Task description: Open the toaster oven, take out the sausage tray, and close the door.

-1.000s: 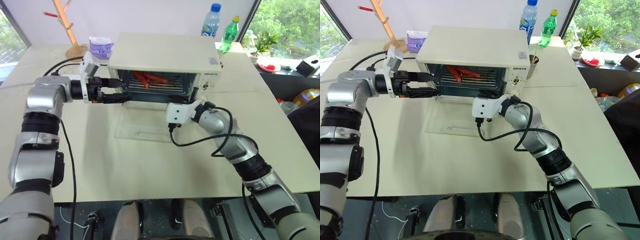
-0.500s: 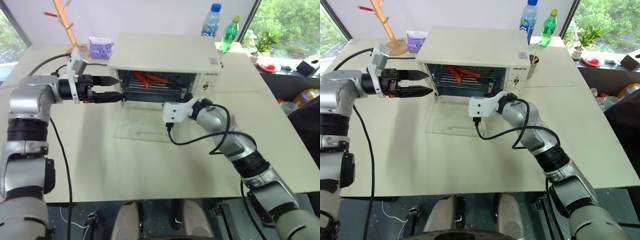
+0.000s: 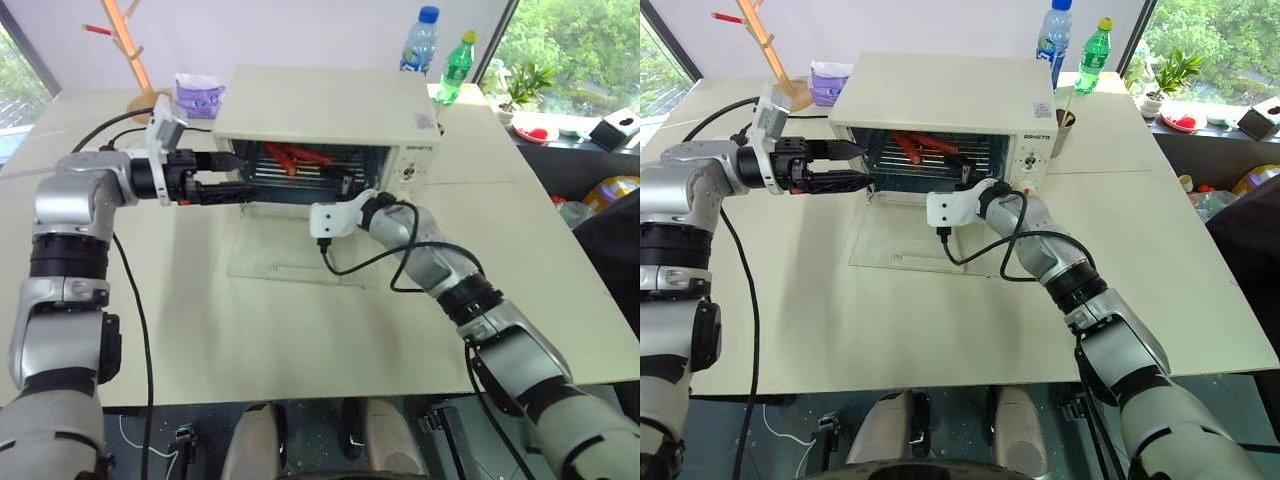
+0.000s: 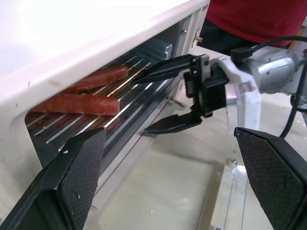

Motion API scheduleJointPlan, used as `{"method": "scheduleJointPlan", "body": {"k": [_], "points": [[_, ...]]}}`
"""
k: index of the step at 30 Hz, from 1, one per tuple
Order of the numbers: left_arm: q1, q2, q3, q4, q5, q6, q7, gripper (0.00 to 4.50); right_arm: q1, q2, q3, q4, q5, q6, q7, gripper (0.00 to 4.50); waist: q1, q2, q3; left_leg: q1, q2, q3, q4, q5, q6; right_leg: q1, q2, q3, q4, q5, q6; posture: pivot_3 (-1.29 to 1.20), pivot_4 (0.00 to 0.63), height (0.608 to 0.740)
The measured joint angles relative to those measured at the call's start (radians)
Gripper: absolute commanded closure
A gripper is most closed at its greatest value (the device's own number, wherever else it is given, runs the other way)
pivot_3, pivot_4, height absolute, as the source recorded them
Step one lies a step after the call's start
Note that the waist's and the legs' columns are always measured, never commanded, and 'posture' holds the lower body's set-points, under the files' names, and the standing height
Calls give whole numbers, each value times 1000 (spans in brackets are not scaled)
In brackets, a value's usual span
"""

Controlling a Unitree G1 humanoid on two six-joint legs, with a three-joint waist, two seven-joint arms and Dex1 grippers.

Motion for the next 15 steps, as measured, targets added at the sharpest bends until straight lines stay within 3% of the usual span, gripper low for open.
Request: {"method": "scheduleJointPlan", "body": {"k": [6,7,9,15], "points": [[-4,-3,0,8,1,-5,2,0,-72,27,13,143,-18,-49,-68,599,-2,0,0,0,0,0,0,0,0,0,0,0,3,0,0,0,150,722],[-4,-3,0,8,1,-6,3,0,-76,27,13,153,-19,-53,-73,832,-1,0,0,0,0,0,0,0,0,0,0,0,3,0,0,0,150,722],[-4,-3,0,8,1,-6,4,0,-77,27,13,155,-18,-55,-75,1486,-1,0,0,0,0,0,0,0,0,0,0,0,3,0,0,0,150,722],[-4,-3,0,8,1,-8,11,0,-78,25,7,119,-18,-51,-81,4468,-1,0,0,0,0,0,0,0,0,0,0,0,3,0,0,0,150,722]]}}
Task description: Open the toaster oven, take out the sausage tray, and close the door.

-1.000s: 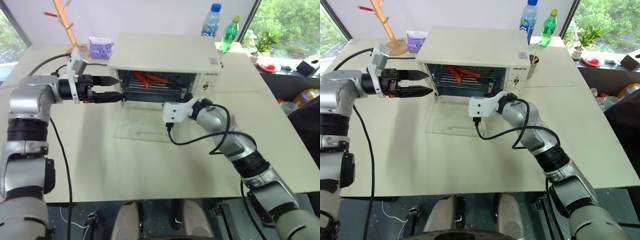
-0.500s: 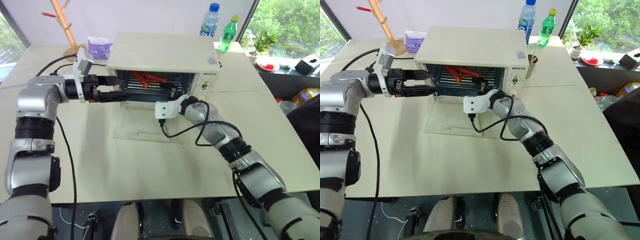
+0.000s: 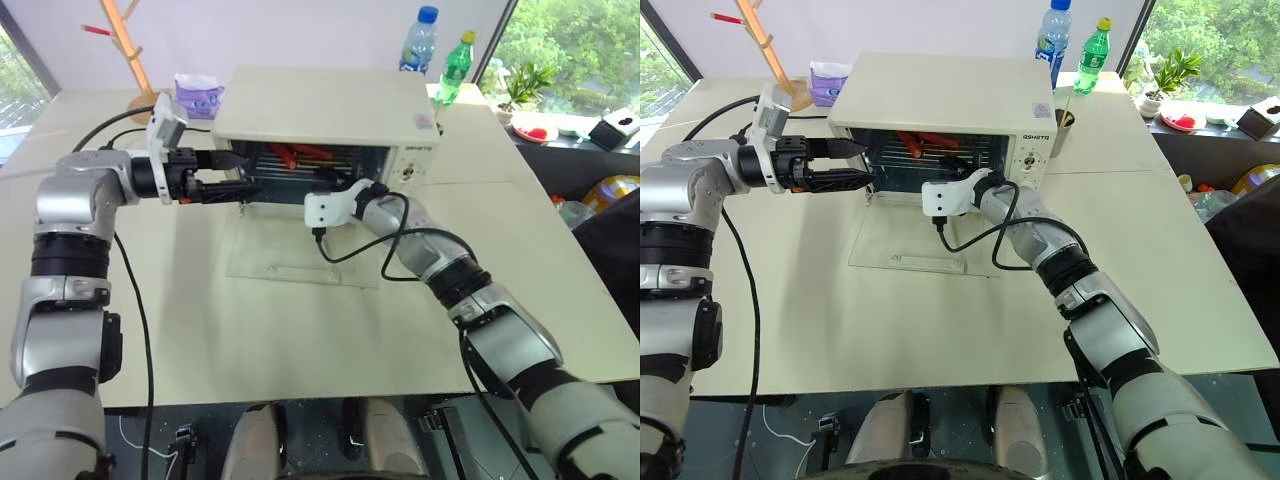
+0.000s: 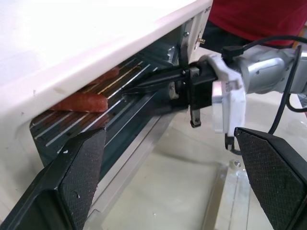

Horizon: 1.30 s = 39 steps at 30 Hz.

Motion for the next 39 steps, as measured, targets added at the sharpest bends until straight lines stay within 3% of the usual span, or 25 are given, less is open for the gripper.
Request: {"method": "scheduleJointPlan", "body": {"k": [15,28,39], "points": [[-62,-32,-9,88,22,-26,-7,0,28,-11,-1,-71,0,42,22,4468,1,0,0,0,0,0,0,0,0,0,0,0,0,0,0,0,150,722],[-151,-79,-40,281,87,-139,-62,0,272,-84,-24,-458,8,94,111,4468,12,0,0,0,-1,0,1,0,0,0,-1,0,-1,0,0,0,150,722],[-157,-94,-41,333,118,-168,-84,0,365,-143,-59,-589,10,121,139,4468,38,-1,0,-2,-2,-1,1,0,0,0,-1,0,-3,0,0,0,150,722]]}}
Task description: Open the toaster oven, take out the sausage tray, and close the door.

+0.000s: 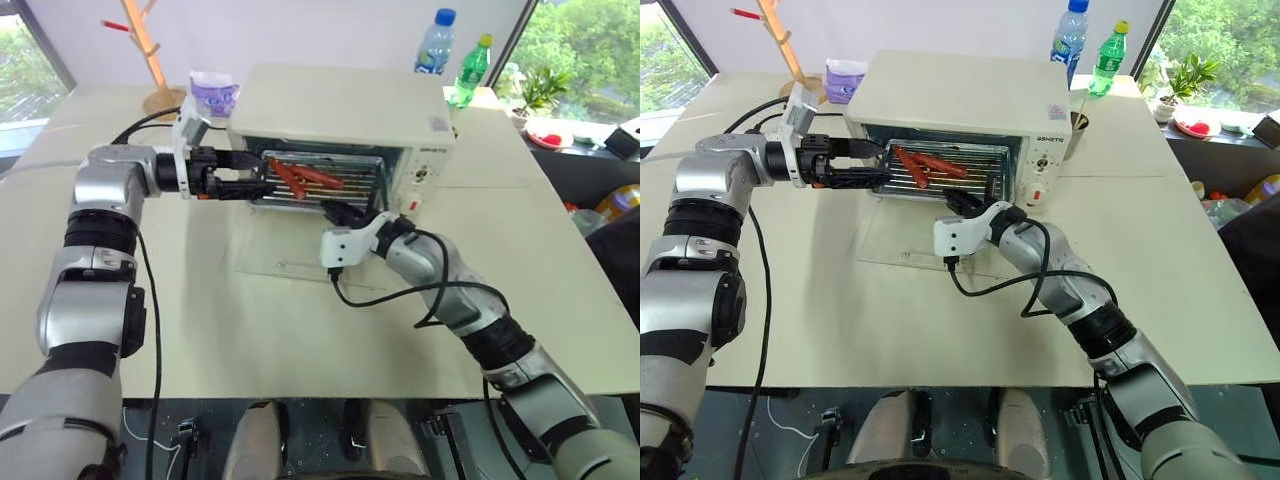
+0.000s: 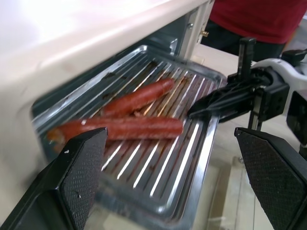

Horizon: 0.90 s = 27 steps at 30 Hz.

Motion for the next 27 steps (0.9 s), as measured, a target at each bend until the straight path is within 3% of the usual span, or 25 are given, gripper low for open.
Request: {"method": "scheduleJointPlan", "body": {"k": [12,19,23,27], "points": [[1,20,3,-1,13,1,-6,0,193,-109,-70,-221,53,-29,61,4468,21,0,0,-5,-2,-3,1,-1,2,2,1,0,-10,1,2,0,150,722],[1,20,3,-3,13,7,-13,0,218,-119,-96,-266,68,-38,72,4468,21,0,0,-5,-1,-3,1,-1,1,2,1,0,-9,1,2,0,150,722],[33,82,16,-102,-29,151,-52,0,261,-173,-130,-301,99,-98,80,4468,16,-1,0,-5,-1,-3,0,-1,2,1,1,0,-10,1,2,0,150,722],[165,198,52,-275,-110,369,-86,0,284,-255,-167,-300,147,-215,80,4468,7,0,1,-4,-1,-3,0,-1,2,2,1,0,-9,1,2,0,150,722]]}}
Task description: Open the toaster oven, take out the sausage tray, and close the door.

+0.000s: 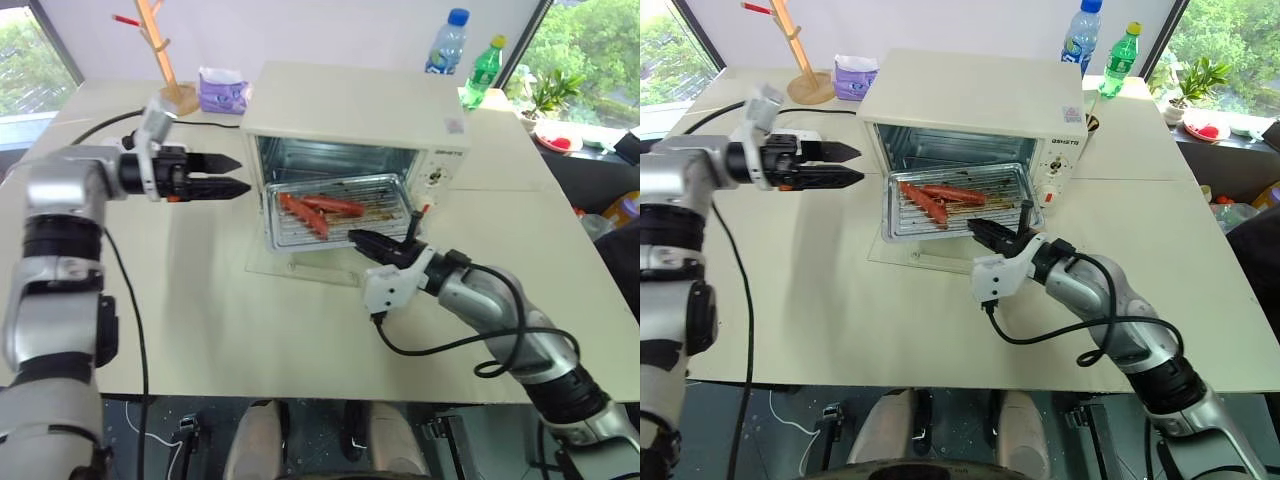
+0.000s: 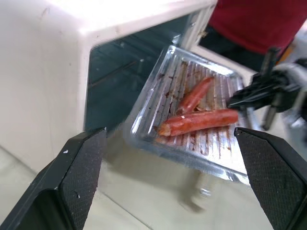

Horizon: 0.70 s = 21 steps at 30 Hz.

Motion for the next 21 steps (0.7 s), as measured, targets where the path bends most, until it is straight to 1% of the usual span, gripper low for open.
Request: {"method": "scheduleJointPlan", "body": {"k": [3,5,8,9,11,13,15,17,21], "points": [[105,55,31,-85,-81,219,7,0,-9,-52,-15,39,35,-81,1,4468,-4,-1,0,0,0,-1,0,0,-1,1,0,0,0,0,0,0,150,722],[172,82,68,-164,-144,356,33,0,-26,-59,-16,73,50,-126,3,4468,-9,-2,0,0,0,-1,0,0,-1,1,0,0,0,0,0,0,150,722],[335,97,124,-368,-246,504,86,0,-62,-74,-16,120,75,-188,17,4468,-16,-1,1,2,0,0,0,0,0,1,-1,2,0,0,0,0,150,722],[381,90,133,-418,-274,550,110,0,-73,-75,-16,133,82,-199,19,4468,-15,-2,1,2,1,-1,0,0,-1,1,0,1,0,0,0,0,150,722],[446,45,191,-503,-337,653,189,0,-93,-72,-16,156,98,-219,28,4468,-12,-2,1,2,1,-1,0,1,-1,2,0,1,1,0,0,0,150,722],[454,16,225,-542,-374,715,244,0,-102,-65,-16,163,109,-226,33,4468,-12,-2,1,2,0,-1,0,1,-2,2,0,1,1,0,0,0,150,722],[450,-40,304,-595,-428,799,323,0,-112,-43,-13,169,117,-234,41,4468,-16,-2,1,4,1,-1,0,1,-2,3,0,2,1,0,0,0,150,722],[445,-78,346,-609,-469,851,385,0,-124,-27,-4,174,119,-235,51,4468,-20,-2,1,5,1,-1,0,1,-2,4,0,1,2,0,0,0,150,722],[439,-124,395,-586,-569,873,527,0,-138,8,11,178,125,-235,68,4468,-31,-2,1,6,2,-1,0,2,-4,4,1,2,3,0,0,0,150,722]]}}
